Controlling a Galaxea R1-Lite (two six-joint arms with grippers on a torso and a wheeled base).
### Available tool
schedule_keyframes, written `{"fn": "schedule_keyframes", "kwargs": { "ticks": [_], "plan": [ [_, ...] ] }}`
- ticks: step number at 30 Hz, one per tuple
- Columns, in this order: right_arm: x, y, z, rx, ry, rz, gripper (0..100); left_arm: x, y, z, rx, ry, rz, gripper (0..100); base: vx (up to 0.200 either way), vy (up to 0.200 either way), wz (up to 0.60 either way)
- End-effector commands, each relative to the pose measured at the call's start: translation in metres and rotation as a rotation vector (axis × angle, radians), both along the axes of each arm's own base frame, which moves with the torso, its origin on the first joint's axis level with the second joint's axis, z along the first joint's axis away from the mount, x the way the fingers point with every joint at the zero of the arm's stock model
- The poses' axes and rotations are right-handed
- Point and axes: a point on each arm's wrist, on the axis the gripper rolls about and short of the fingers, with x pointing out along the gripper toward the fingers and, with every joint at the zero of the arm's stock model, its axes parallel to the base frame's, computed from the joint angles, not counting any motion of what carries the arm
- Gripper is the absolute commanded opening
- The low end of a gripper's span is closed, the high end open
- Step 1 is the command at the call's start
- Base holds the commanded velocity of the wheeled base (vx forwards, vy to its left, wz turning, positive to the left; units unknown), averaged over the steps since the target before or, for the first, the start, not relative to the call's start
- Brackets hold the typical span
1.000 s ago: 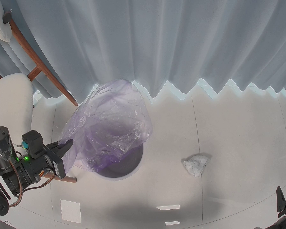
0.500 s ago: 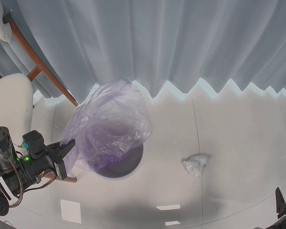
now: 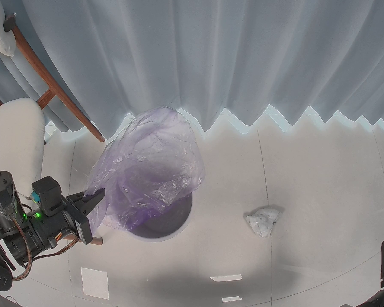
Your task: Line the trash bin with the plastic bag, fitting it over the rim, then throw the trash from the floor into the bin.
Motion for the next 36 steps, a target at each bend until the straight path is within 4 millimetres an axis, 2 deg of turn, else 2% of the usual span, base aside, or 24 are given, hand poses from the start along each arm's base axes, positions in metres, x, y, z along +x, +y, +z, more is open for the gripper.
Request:
{"fn": "schedule_keyframes", "kwargs": {
  "ticks": [1,6,17,29,36],
  "plan": [
    [0.000,0.002,-0.002,0.051,0.113,0.082,100,-0.003,0.000,0.006,-0.019,-0.026,-0.005,0,0.000,0.000,0.00],
    [0.004,0.002,0.015,0.165,0.180,0.131,100,-0.003,0.000,0.008,-0.020,-0.033,-0.005,0,0.000,0.000,0.00],
    [0.023,0.005,0.029,0.289,0.341,0.214,100,-0.003,0.000,0.006,-0.012,-0.032,-0.006,0,0.000,0.000,0.00],
    [0.039,0.008,0.032,0.431,0.492,0.321,100,-0.003,0.001,0.006,-0.011,-0.029,0.000,0,0.000,0.000,0.00],
    [0.059,0.009,0.036,0.448,0.588,0.337,100,-0.003,0.001,0.005,-0.008,-0.027,0.000,0,0.000,0.000,0.00]
  ]
}}
